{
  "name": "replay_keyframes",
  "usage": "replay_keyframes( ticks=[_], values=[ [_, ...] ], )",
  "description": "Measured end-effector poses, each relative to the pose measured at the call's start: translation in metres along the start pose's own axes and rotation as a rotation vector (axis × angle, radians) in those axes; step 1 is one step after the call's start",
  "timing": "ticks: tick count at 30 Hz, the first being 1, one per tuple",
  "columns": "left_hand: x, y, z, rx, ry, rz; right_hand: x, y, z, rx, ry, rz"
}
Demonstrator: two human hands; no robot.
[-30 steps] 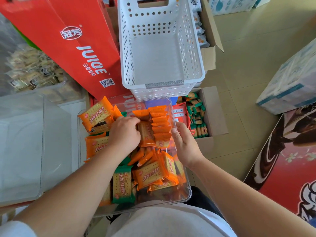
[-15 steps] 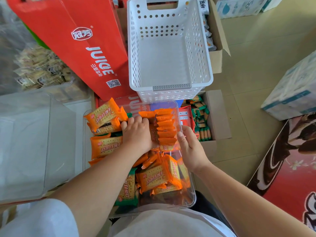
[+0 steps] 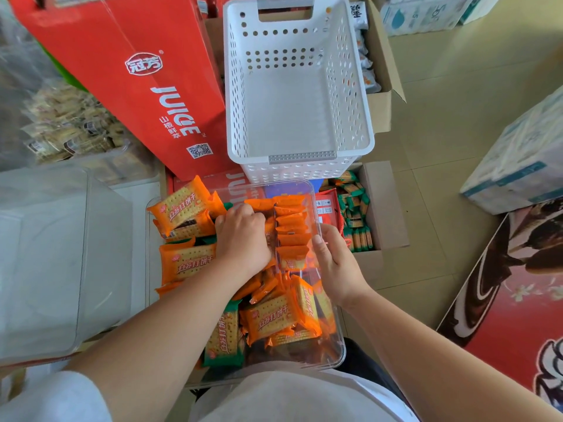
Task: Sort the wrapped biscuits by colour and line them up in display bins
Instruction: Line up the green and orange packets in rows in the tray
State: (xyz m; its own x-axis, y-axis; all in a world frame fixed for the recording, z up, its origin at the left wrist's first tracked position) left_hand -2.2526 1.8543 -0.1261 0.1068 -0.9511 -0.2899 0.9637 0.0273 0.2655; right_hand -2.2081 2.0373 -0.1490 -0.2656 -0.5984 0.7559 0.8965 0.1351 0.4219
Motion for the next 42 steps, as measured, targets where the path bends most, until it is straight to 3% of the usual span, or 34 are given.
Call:
replay_keyframes(
  ticks=[5,9,13,18,27,36,42],
  values=[
    [0.000,0.023,0.029,-0.047,0.281,-0.003,0.002,0.000,0.002,0.003,0.005,-0.001],
    [0.008,0.051,0.060,-0.105,0.353,0.043,0.001,0.002,0.001,0.010,0.031,-0.004],
    [-0.007,0.070,0.068,-0.012,0.503,-0.046,0.006,0.004,0.003,0.016,0.043,-0.010],
    [-0.034,0.061,0.034,0.043,0.409,-0.132,0.011,0.007,0.005,0.063,0.009,-0.019],
    [-0.050,0.049,-0.005,0.164,0.395,-0.097,0.001,0.025,0.017,0.329,-0.146,-0.133],
    [-0.029,0.057,-0.015,0.217,0.515,0.093,0.000,0.027,0.015,0.338,-0.139,-0.091],
    [-0.018,0.054,-0.017,0.125,0.523,0.208,-0.003,0.026,0.015,0.340,-0.075,-0.046]
  ],
)
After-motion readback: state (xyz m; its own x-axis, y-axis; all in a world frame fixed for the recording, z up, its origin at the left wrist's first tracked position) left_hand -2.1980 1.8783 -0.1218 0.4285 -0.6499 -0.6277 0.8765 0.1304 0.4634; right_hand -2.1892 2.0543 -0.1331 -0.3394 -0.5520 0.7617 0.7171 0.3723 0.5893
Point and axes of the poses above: each hand's wrist, its own y-axis away from the middle knuckle, its own z-axis out of the back of the hand, x = y × z, the point moved 8 cm from there along -y, towards the middle knuckle, and after that the axes turned 13 degrees about y, right-handed, at the moved point
